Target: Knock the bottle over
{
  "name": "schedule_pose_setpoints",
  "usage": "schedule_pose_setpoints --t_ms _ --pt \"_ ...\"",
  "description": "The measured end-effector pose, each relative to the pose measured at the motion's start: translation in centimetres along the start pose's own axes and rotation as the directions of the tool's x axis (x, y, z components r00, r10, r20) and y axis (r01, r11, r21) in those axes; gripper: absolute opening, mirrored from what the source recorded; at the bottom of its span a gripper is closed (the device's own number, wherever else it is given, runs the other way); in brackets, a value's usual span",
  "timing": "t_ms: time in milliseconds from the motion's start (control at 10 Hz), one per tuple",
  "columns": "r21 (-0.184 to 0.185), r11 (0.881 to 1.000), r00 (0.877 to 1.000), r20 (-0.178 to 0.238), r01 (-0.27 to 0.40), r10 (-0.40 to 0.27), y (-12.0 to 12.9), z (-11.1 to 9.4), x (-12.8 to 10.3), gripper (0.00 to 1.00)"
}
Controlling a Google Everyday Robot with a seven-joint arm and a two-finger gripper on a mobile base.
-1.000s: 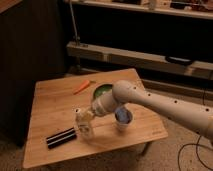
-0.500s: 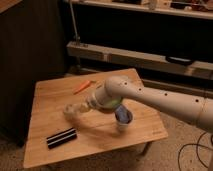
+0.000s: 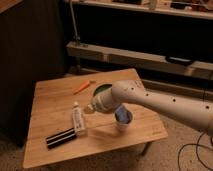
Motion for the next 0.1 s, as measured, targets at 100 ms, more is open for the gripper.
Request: schedule_pose_setpoints --t_ms 100 --pt "-0.002 1.000 1.000 -0.001 0.002 -0.002 0.13 0.12 -0.08 0.02"
